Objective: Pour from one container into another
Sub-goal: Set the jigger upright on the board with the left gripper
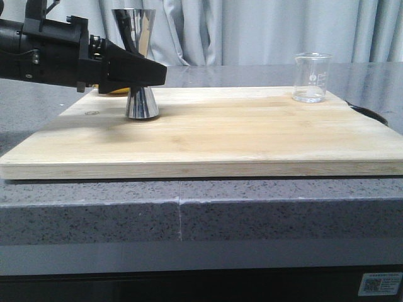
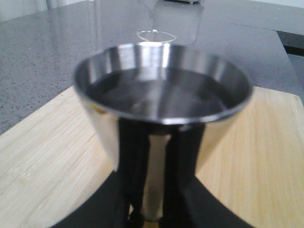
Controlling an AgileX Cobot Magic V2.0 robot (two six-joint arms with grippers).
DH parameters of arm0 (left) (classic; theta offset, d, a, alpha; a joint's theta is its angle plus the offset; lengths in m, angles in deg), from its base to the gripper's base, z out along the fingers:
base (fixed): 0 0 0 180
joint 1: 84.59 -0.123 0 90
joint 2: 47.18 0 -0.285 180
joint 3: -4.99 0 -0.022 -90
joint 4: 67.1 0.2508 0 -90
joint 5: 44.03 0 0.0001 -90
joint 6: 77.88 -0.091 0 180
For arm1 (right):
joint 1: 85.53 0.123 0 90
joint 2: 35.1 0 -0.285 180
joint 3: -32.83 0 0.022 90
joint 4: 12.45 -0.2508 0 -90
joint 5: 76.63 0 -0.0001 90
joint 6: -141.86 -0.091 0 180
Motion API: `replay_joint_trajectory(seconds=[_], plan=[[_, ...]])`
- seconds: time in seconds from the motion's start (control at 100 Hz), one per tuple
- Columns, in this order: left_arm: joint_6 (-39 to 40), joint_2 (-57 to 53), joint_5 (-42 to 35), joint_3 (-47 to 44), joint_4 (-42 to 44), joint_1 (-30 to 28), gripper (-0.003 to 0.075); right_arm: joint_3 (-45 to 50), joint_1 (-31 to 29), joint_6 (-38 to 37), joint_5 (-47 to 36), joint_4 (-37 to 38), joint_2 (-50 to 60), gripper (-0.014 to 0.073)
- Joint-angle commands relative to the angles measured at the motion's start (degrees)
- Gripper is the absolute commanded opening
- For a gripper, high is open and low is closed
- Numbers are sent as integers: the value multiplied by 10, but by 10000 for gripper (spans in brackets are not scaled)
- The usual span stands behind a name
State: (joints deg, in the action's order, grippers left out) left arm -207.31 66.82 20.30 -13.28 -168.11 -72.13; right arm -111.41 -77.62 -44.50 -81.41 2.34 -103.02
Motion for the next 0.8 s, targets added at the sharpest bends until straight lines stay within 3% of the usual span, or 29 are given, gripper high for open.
replay_joint_trajectory(seconds=[0.0,0.79], plan=[[-3,-25,33,17,-51,-1,-19,-14,-2,-1,-41,-1,13,449],[-4,-16,17,17,-48,-1,-19,-14,-2,-1,-41,-1,13,449]])
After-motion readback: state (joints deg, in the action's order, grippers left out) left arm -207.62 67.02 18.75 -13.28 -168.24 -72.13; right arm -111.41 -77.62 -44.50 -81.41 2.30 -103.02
